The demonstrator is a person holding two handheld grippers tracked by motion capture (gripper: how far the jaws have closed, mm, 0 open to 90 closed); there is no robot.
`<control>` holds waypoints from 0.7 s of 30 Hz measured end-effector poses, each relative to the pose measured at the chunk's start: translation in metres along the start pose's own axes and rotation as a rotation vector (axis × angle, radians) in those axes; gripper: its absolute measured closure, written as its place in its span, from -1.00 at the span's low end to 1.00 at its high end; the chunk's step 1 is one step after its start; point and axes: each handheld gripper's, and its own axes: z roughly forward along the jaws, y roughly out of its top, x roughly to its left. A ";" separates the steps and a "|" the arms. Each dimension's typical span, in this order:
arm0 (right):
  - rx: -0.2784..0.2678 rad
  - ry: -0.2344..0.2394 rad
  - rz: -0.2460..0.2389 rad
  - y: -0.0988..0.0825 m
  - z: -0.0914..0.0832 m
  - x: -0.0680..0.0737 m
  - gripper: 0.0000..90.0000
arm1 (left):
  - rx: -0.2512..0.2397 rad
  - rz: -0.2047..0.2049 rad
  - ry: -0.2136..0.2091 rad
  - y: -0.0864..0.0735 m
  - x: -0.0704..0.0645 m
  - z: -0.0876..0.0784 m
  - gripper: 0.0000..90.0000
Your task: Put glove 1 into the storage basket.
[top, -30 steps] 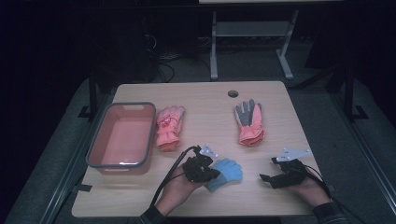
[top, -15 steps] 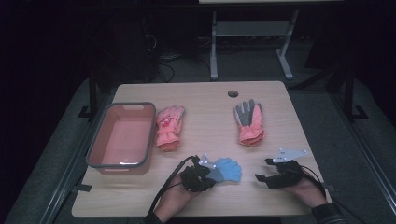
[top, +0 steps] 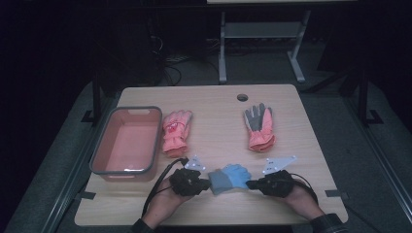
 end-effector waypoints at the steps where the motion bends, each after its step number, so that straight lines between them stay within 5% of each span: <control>1: 0.013 0.001 -0.007 0.001 0.004 0.001 1.00 | -0.003 0.000 -0.001 -0.004 0.002 -0.001 0.65; 8: 0.055 -0.055 -0.018 0.009 0.020 -0.006 0.99 | -0.034 0.032 0.026 -0.026 0.015 -0.007 0.05; 16: 0.062 -0.166 -0.038 0.029 0.036 -0.025 0.99 | -0.033 0.045 0.063 -0.037 0.021 -0.013 -0.31; 21: 0.054 -0.168 -0.029 0.039 0.041 -0.034 0.84 | -0.026 0.049 0.081 -0.041 0.025 -0.012 -0.44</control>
